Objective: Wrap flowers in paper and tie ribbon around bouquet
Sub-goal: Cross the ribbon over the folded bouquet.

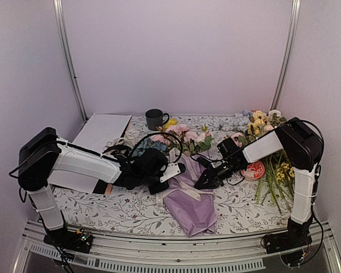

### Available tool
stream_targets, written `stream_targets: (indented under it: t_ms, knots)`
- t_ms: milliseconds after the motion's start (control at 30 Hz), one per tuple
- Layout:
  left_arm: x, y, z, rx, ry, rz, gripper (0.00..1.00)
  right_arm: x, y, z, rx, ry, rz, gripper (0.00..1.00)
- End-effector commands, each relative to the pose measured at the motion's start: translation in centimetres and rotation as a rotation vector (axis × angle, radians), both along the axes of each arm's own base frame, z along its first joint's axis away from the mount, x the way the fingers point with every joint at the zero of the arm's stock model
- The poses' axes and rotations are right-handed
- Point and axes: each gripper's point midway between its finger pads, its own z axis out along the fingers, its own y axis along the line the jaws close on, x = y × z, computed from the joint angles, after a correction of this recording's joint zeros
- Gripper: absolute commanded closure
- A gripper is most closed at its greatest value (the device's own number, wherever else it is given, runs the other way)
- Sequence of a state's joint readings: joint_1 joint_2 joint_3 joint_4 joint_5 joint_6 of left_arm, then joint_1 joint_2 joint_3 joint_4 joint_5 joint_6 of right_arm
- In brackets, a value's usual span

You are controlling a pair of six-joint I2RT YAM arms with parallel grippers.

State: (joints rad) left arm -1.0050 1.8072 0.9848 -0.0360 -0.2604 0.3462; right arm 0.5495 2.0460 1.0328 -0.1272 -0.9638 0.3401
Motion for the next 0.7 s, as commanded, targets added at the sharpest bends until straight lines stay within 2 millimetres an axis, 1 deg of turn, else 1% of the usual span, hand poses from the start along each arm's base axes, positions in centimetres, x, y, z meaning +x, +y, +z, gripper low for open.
stream_targets:
  t_ms: [0, 67, 300, 367, 433, 533, 600, 667]
  knots:
    - [-1.8, -1.7, 4.1, -0.125, 0.014, -0.071, 1.00, -1.5, -1.3, -3.0, -0.098, 0.062, -0.009, 0.79]
    - [-3.5, -2.3, 5.2, -0.153, 0.066, -0.119, 1.00, -1.6, -1.3, -3.0, -0.100, 0.064, -0.010, 0.79]
    - [-12.6, -4.3, 9.3, -0.217, 0.210, -0.378, 1.00, -1.5, -1.2, -3.1, -0.097, 0.065, -0.008, 0.79]
    - [-14.5, -4.9, 10.4, -0.232, 0.233, -0.430, 1.00, -1.5, -1.2, -3.2, -0.098, 0.068, -0.007, 0.79]
    - [-16.0, -5.4, 11.3, -0.245, 0.247, -0.468, 1.00, -1.5, -1.2, -3.3, -0.099, 0.067, -0.006, 0.79]
    - [-17.1, -6.1, 12.9, -0.271, 0.254, -0.507, 1.00, -1.6, -1.2, -3.3, -0.098, 0.073, -0.005, 0.79]
    - [-17.3, -6.5, 14.2, -0.301, 0.245, -0.519, 1.00, -1.6, -1.2, -3.3, -0.099, 0.073, -0.005, 0.79]
    - [-17.0, -6.6, 15.7, -0.339, 0.209, -0.519, 1.00, -1.6, -1.2, -3.4, -0.100, 0.075, -0.004, 0.79]
